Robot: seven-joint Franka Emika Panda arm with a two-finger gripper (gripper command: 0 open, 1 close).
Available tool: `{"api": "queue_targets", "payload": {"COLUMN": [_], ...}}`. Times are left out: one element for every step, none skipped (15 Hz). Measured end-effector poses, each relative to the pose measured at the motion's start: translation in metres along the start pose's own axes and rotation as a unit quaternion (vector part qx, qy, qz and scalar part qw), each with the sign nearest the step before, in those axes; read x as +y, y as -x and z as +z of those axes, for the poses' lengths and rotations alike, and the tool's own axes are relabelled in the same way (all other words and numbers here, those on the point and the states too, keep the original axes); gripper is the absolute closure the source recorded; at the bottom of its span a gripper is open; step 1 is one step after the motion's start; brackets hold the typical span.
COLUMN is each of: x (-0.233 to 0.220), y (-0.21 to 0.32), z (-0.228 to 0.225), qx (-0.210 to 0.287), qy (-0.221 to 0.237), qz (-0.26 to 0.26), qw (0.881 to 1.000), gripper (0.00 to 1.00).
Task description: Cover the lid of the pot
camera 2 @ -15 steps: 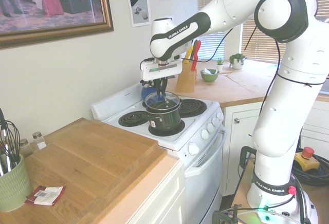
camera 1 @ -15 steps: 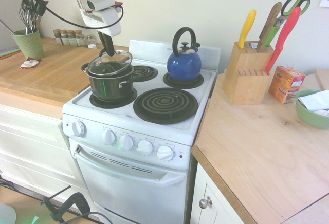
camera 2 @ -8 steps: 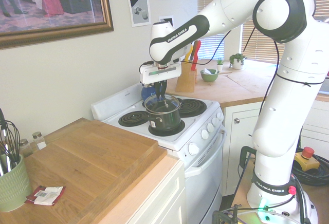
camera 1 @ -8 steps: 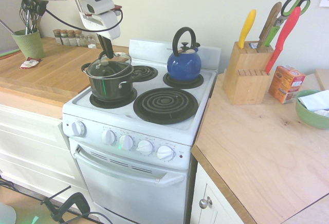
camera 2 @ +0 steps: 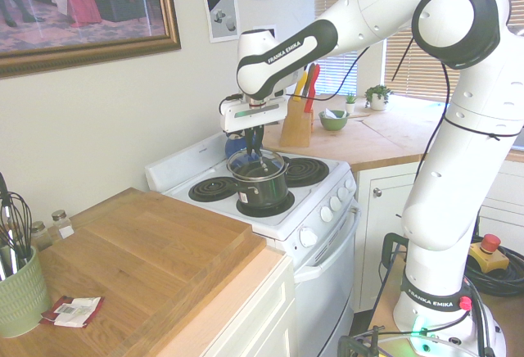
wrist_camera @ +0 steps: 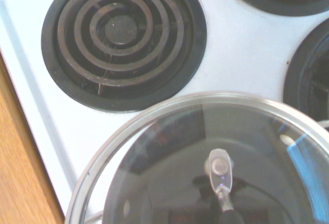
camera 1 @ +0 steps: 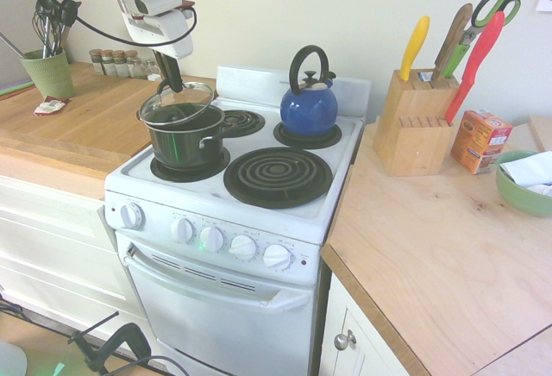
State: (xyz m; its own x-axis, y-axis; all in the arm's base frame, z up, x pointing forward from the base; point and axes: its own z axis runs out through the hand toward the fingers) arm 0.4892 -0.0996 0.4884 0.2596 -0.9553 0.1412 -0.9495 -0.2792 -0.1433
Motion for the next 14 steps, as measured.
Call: {"api": "queue_targets", "payload": {"x": [0.002,0.004,0.005,0.005,0.005,0.005,0.004,0.003,0.001,0.0,-0.001,-0.002,-0.002,-0.002], "y": [0.0,0.0,0.0,-0.001,-0.002,-0.002,-0.003,-0.005,-0.007,-0.01,-0.012,-0.013,-0.013,-0.013], "z": [0.003,0.006,0.008,0.008,0.008,0.007,0.005,0.002,-0.002,-0.007,-0.01,-0.013,-0.015,-0.014], "qx": [-0.001,-0.002,-0.002,-0.002,-0.001,0.0,0.001,0.003,0.005,0.008,0.009,0.009,0.009,0.009], "qy": [0.003,0.004,0.005,0.005,0.004,0.003,0.002,-0.002,-0.005,-0.008,-0.01,-0.01,-0.01,-0.008], "qz": [0.001,0.002,0.002,0.003,0.003,0.003,0.004,0.005,0.006,0.007,0.008,0.009,0.009,0.009], "qw": [1.0,1.0,1.0,1.0,1.0,1.0,1.0,1.0,1.0,1.0,1.0,1.0,1.0,1.0], "gripper": [1.0,1.0,1.0,1.0,1.0,1.0,1.0,1.0,1.0,1.0,1.0,1.0,1.0,1.0]}}
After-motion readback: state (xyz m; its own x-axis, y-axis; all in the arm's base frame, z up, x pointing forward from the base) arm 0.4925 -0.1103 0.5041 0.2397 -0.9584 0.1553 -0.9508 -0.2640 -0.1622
